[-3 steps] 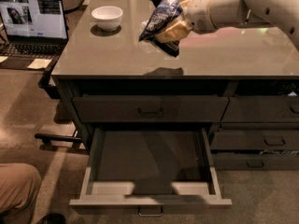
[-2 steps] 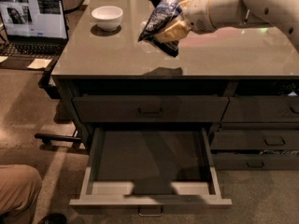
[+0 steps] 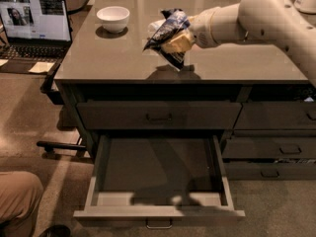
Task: Pick blue chip bag from middle drawer and place on counter
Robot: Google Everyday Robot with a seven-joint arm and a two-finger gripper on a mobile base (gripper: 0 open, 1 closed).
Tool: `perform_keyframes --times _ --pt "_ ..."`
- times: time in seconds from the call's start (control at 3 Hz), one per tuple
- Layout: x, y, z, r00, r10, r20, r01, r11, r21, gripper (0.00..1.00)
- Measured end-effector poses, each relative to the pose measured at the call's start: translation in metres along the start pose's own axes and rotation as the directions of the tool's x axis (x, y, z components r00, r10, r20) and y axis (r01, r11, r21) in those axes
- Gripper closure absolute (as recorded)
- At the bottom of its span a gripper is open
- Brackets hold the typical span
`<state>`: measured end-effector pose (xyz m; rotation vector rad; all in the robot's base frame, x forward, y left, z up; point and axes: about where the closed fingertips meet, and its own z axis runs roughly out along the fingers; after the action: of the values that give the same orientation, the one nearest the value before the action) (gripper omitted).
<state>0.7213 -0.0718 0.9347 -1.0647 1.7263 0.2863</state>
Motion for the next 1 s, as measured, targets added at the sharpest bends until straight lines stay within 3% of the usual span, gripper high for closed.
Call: perform_keyframes --times 0.33,0.67,1.0 --pt "0.019 -0.025 0.019 0.994 0.102 -0.029 -0.097 0.9871 0.127 1.0" --pt "0.03 -0.059 0.033 0.985 0.171 -0.027 -0.158 0.9528 0.259 1.0" --pt "0.045 -0.083 0.045 0.963 0.269 -0.033 -0.244 0.9115 0.331 0.86"
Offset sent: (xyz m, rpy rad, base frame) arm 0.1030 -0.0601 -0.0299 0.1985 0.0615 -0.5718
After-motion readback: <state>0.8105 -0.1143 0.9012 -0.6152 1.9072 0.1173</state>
